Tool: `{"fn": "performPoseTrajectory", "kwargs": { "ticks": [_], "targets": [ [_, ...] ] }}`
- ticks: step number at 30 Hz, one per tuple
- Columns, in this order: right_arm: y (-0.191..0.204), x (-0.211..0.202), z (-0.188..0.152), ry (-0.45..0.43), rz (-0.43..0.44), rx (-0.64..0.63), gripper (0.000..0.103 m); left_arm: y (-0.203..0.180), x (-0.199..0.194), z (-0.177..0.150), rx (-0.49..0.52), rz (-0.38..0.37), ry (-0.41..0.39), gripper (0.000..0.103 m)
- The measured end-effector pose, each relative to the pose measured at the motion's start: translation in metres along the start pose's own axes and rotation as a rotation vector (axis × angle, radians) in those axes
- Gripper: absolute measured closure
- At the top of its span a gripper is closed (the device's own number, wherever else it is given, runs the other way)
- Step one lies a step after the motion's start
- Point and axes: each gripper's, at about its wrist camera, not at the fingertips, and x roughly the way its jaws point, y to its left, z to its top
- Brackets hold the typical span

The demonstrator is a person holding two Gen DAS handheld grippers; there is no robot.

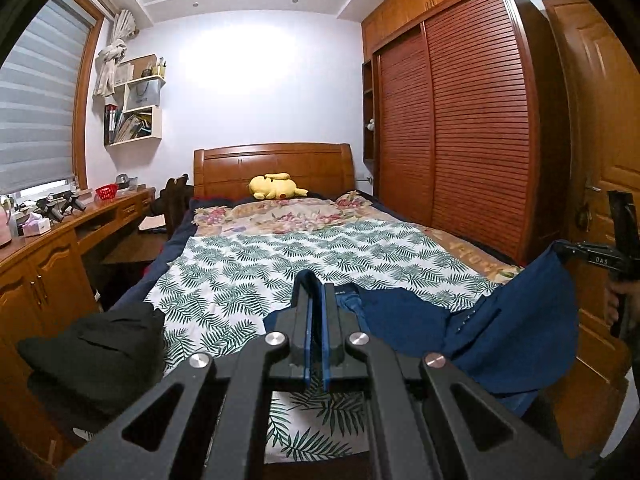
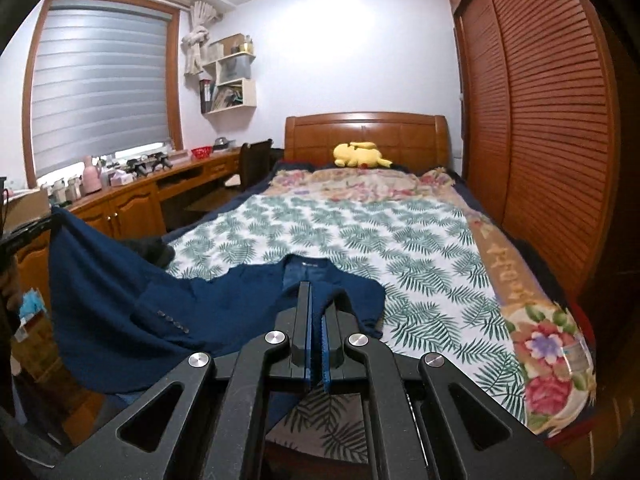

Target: Fold large clothes

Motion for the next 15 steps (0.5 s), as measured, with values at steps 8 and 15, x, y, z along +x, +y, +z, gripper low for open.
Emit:
{"fn": "performPoseTrajectory", "kwargs": {
  "ticks": [8,15],
  "targets": [
    [-0.020,0.059,-0.009,0.082,0.009,0.011,0.102,0.014,0.073,-0.009,-0.015,0.035,0.109,0.102],
    [-0.051,0.142,0.000,0.147,0.016,0.006,0.102,0.034,0.156,0.008,-0.013,0.068,0.156,0.102]
  ]
}}
